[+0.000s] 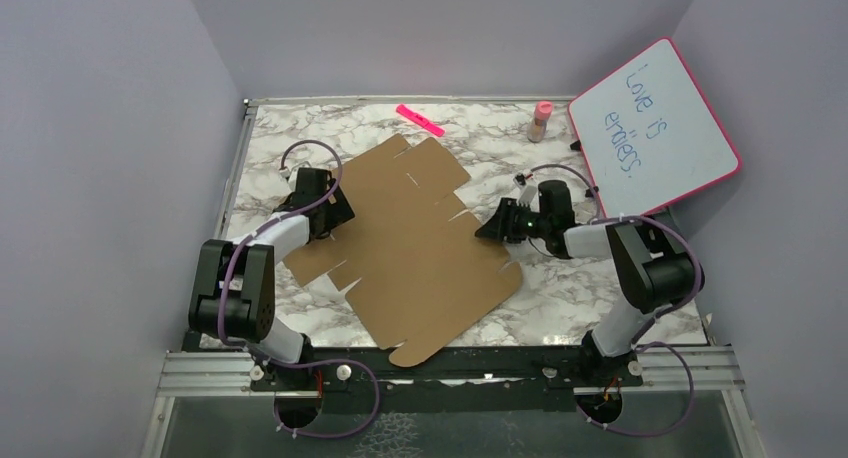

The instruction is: Fold the paper box

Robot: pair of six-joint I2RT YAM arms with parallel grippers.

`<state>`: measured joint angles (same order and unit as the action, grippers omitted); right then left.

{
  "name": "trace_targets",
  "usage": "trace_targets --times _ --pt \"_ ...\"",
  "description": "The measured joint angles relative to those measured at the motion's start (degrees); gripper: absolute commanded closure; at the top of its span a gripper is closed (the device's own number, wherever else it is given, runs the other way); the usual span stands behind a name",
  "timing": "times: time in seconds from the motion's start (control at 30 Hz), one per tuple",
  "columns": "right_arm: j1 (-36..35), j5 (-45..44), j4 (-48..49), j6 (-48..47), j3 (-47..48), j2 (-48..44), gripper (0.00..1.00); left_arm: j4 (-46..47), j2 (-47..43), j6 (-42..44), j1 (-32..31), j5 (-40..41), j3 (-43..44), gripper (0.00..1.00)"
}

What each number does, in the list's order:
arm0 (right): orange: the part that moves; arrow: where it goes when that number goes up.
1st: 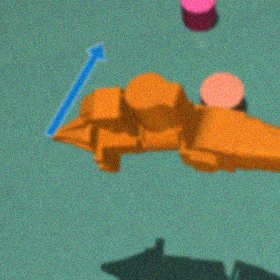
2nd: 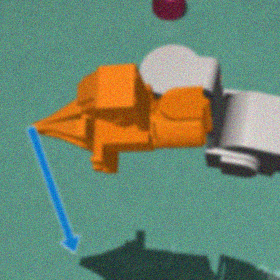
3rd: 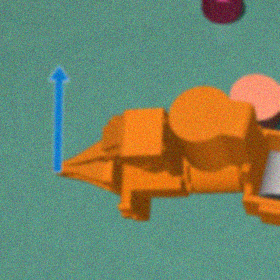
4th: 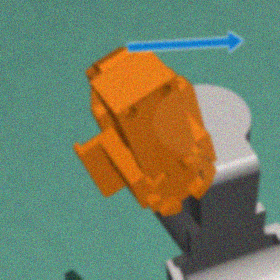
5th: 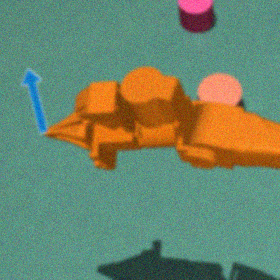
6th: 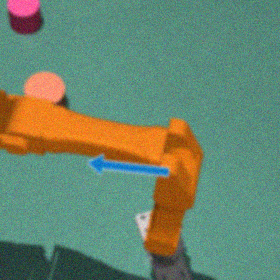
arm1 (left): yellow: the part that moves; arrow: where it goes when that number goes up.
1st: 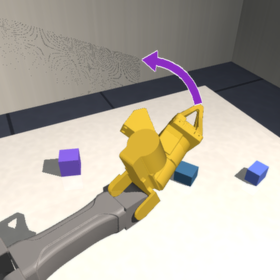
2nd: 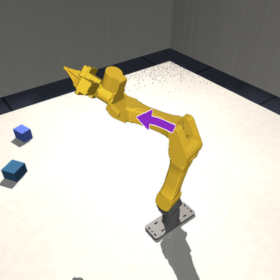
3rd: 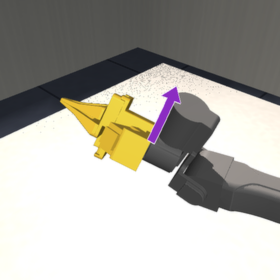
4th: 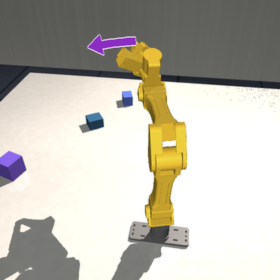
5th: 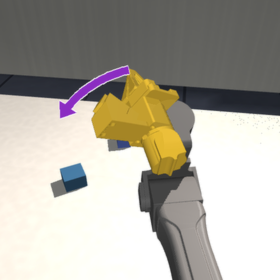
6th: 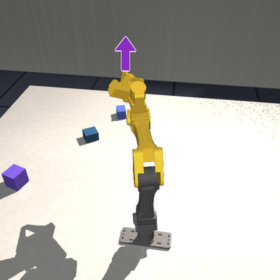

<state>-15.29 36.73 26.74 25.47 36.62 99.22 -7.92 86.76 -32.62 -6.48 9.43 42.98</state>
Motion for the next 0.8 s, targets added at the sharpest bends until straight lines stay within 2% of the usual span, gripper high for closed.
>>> trace_targets --times 0.27,0.43,0.53,0.67,0.8 --pt "0.0 -0.09 -6.05 -0.24 -11.87 -13.84 0.49 2.32 4.46 2.08 -4.98 -4.2 4.26 0.01" --pt "-0.09 -3.37 -13.18 -0.07 -14.38 -23.89 0.34 4.22 6.62 2.89 -9.35 -9.57 6.32 0.01" --pt "-0.13 -7.52 -15.98 -0.98 -13.22 -27.91 0.28 4.02 7.34 3.43 -9.51 -12.35 7.98 0.01" --pt "-0.13 -12.13 -18.03 -3.13 -8.22 -26.38 0.23 1.36 7.5 5.09 -8.44 -13.29 13.0 0.01" --pt "-0.09 -15.85 -17.84 -4.48 -1.01 -19.37 0.2 -0.02 5.44 6.12 -5.25 -12.98 14.56 0.01"
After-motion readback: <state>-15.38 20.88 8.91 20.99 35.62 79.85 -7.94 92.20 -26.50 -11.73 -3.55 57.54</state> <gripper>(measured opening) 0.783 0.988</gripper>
